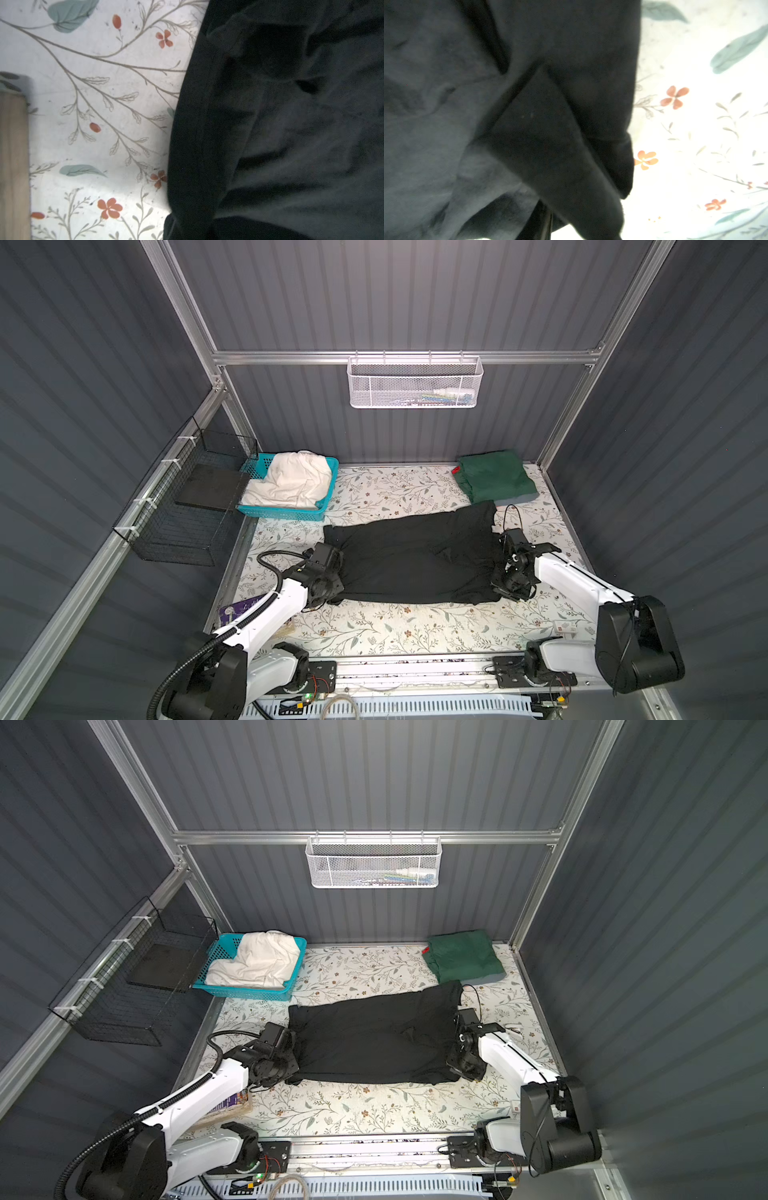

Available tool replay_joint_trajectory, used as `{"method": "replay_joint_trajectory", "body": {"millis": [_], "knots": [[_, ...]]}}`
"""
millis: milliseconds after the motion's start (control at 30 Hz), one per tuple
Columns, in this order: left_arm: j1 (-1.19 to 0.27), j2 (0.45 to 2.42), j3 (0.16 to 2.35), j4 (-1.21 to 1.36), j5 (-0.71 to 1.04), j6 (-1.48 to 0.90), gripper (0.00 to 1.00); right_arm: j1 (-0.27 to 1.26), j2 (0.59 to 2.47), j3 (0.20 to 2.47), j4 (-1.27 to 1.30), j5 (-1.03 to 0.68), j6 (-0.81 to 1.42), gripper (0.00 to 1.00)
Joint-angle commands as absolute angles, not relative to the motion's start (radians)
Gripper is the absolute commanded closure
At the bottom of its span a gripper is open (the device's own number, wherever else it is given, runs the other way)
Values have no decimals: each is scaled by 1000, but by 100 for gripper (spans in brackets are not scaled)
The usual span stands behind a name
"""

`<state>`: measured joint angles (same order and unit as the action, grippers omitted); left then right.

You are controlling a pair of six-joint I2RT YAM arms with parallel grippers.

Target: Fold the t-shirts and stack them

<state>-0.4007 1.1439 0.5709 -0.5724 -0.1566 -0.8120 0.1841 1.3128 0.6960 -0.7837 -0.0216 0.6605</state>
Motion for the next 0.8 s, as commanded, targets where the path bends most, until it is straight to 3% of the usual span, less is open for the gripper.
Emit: {"method": "replay_joint_trajectory", "body": {"millis": [0, 267, 767], "knots": [[-405, 1141, 597, -620, -182, -789, 100, 183, 1315, 727, -829, 43, 634, 65], [-405, 1147, 610, -637, -198, -780, 100, 152, 1271, 776, -858, 95, 638, 58], [-405, 1168, 609, -624, -195, -777, 100, 132, 1356, 776, -802, 113, 604, 64]]}}
